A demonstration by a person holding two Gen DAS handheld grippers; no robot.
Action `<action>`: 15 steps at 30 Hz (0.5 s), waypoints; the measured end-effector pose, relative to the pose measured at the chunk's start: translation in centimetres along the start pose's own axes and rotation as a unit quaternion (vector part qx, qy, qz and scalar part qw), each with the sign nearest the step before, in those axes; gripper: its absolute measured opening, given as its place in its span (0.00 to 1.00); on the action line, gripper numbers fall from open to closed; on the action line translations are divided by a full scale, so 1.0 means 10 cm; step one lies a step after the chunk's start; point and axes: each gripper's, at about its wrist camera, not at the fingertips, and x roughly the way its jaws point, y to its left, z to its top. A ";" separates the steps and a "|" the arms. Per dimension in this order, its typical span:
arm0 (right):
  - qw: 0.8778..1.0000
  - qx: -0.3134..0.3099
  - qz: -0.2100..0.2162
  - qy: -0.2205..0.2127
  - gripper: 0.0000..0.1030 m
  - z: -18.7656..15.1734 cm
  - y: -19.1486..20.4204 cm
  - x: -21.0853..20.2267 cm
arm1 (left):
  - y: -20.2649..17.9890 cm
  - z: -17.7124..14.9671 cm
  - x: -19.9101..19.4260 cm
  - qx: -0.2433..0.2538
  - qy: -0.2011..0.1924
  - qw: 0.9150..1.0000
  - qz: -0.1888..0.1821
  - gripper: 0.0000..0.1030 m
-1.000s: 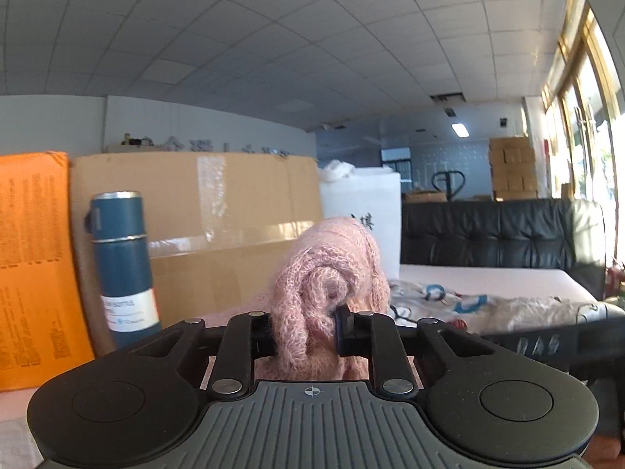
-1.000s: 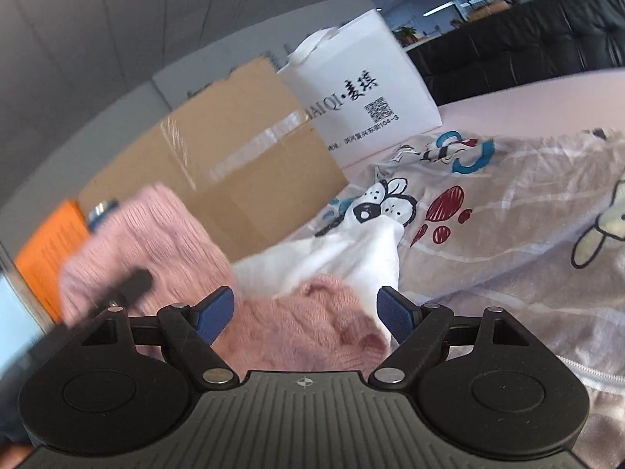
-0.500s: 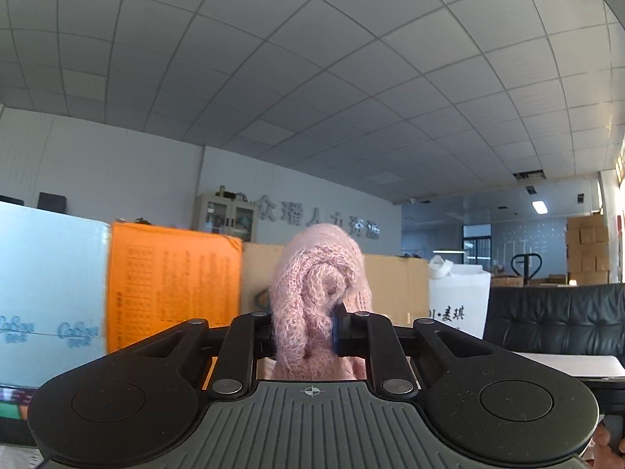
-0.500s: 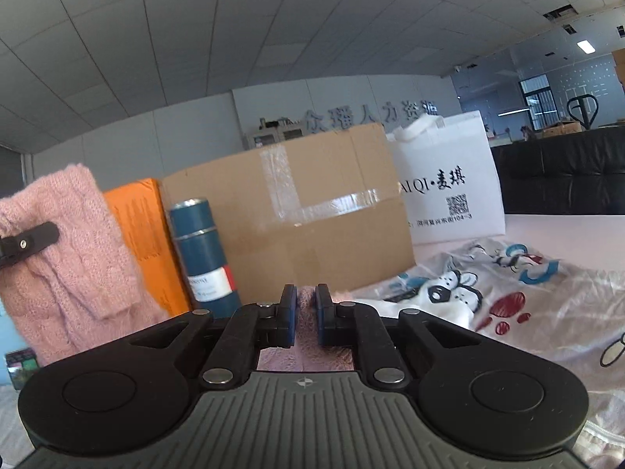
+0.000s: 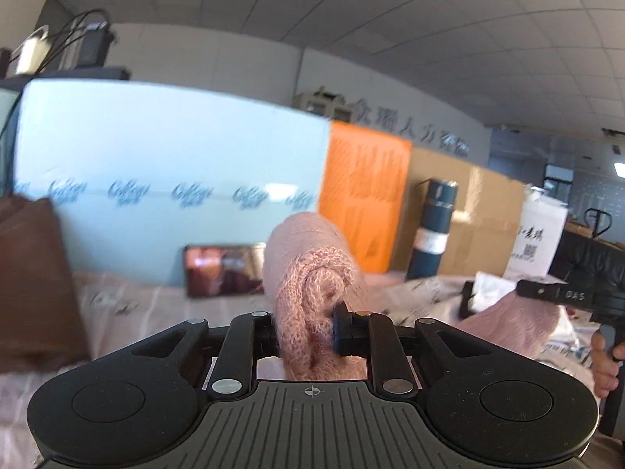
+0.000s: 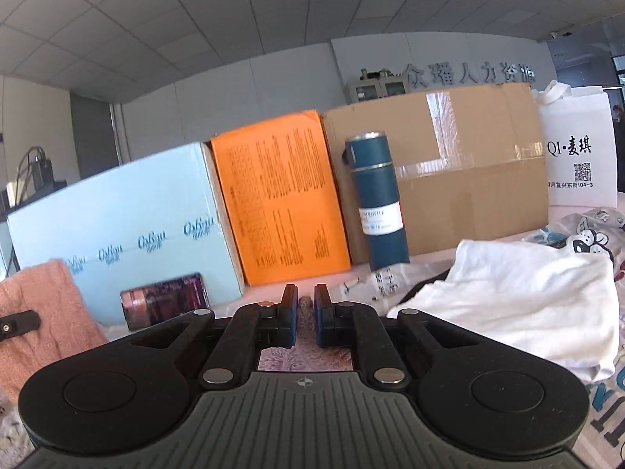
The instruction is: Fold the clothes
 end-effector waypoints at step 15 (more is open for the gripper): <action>0.993 0.076 -0.058 0.070 0.50 -0.35 -0.35 0.20 | 0.17 -0.26 -0.20 0.099 -0.022 0.993 0.060 0.93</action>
